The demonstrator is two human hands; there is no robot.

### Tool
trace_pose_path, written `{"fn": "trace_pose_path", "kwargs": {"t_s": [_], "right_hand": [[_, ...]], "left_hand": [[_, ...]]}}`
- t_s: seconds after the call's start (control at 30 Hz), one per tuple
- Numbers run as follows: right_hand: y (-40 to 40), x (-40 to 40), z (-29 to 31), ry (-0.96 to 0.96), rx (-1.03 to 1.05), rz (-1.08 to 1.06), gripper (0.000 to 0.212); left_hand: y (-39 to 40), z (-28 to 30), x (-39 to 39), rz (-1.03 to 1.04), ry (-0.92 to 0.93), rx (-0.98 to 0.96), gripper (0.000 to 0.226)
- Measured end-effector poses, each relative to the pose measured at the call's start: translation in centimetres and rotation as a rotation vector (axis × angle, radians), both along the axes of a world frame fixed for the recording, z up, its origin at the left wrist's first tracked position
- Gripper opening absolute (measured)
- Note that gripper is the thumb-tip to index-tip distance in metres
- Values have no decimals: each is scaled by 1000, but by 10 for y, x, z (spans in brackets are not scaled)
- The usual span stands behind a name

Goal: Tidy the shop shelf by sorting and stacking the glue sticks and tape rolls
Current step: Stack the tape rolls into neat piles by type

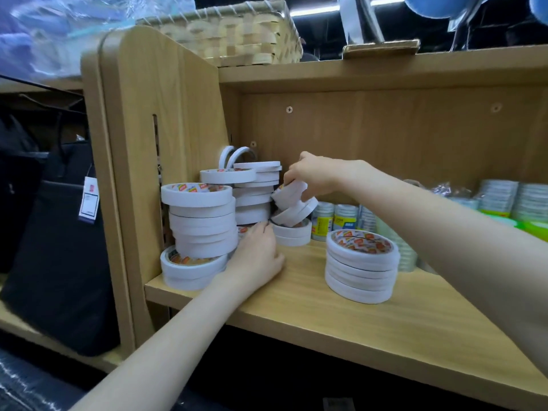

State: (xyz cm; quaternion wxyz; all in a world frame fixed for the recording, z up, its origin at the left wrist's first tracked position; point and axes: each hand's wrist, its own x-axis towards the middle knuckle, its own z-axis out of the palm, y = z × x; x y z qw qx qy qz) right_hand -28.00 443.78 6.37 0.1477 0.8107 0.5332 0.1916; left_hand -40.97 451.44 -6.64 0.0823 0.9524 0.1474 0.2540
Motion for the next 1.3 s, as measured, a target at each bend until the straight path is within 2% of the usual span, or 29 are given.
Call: {"fn": "trace_pose_path", "kwargs": {"t_s": [0.07, 0.23, 0.33, 0.5, 0.6, 0.67, 0.73, 0.8, 0.9, 0.97, 1.1, 1.17, 1.3], "right_hand": [[4, 4, 3, 96, 10, 18, 47], [0, 9, 10, 177, 78, 67, 34], [-18, 6, 18, 232, 189, 88, 25], [-56, 3, 26, 297, 358, 109, 23], [-70, 5, 25, 309, 432, 101, 21], [-77, 9, 23, 305, 424, 71, 21], [-87, 10, 23, 349, 431, 78, 18], [-97, 6, 22, 477, 432, 114, 17], [-98, -3, 7, 620, 330, 139, 18], [-89, -7, -7, 673, 279, 148, 17], [-72, -16, -23, 709, 157, 180, 13], [-68, -18, -20, 689, 92, 158, 19], [-56, -19, -13, 523, 112, 97, 21]], "left_hand": [[1, 1, 8, 14, -11, 33, 52], [5, -1, 18, 22, -51, 152, 41], [7, -2, 18, 25, -85, 121, 40], [6, 5, 25, 16, -173, 28, 50], [6, 16, 34, 77, -260, 181, 50], [6, 18, 40, 89, -240, 218, 47], [7, 16, 42, 49, -193, 164, 44], [9, 15, 42, -15, -271, 89, 35], [7, 25, 38, -148, -477, -308, 29], [4, 34, 36, -151, -510, -478, 30], [8, 41, 32, -156, -540, -616, 20], [11, 42, 28, -174, -589, -646, 17], [6, 37, 17, -199, -638, -456, 29]]}}
